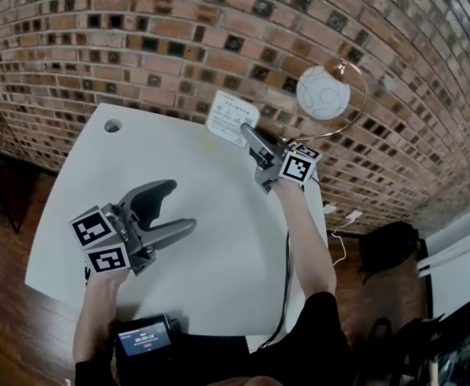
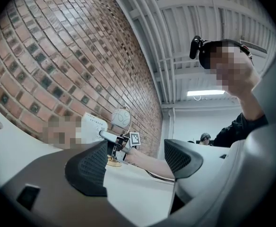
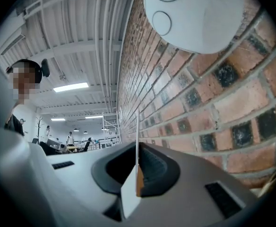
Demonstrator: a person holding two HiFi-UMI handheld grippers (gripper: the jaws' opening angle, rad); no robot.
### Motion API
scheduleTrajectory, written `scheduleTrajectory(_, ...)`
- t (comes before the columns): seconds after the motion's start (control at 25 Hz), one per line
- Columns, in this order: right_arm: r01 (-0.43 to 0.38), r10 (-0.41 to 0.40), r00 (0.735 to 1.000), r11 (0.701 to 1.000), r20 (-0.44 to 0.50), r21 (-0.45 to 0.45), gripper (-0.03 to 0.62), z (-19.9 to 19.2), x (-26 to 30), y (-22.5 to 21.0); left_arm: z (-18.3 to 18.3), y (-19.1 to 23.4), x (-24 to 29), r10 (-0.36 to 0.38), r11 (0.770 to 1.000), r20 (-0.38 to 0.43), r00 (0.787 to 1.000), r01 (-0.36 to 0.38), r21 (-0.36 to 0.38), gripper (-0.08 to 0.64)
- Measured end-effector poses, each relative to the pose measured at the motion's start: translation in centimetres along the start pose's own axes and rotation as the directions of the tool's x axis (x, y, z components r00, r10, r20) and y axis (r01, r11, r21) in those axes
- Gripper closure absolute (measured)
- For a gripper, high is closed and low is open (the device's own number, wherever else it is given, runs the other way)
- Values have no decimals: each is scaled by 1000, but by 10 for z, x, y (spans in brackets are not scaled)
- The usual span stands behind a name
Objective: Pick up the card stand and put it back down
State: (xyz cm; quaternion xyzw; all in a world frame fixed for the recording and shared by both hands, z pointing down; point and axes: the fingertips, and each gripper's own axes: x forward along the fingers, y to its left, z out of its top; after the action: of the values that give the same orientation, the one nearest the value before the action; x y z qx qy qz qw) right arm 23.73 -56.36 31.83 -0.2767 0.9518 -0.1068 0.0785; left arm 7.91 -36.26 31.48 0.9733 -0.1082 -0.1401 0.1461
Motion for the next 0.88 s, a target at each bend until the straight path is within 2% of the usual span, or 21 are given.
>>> scheduleTrajectory(0.28, 4, -5, 999, 1000, -44, -28, 571, -12, 18, -27, -8, 9, 2, 20, 1000, -11, 1000, -20, -18, 186)
scheduleTrajectory(0.68, -17, 18, 995, 1000, -94, 13, 571, -40, 40, -55, -12, 20, 0, 41, 998, -5, 999, -41, -44, 186)
scheduleTrajectory(0.88, -20, 19, 989, 1000, -149, -3, 571, -56, 56, -66, -11, 25, -3, 55, 997, 5, 998, -55, -55, 186)
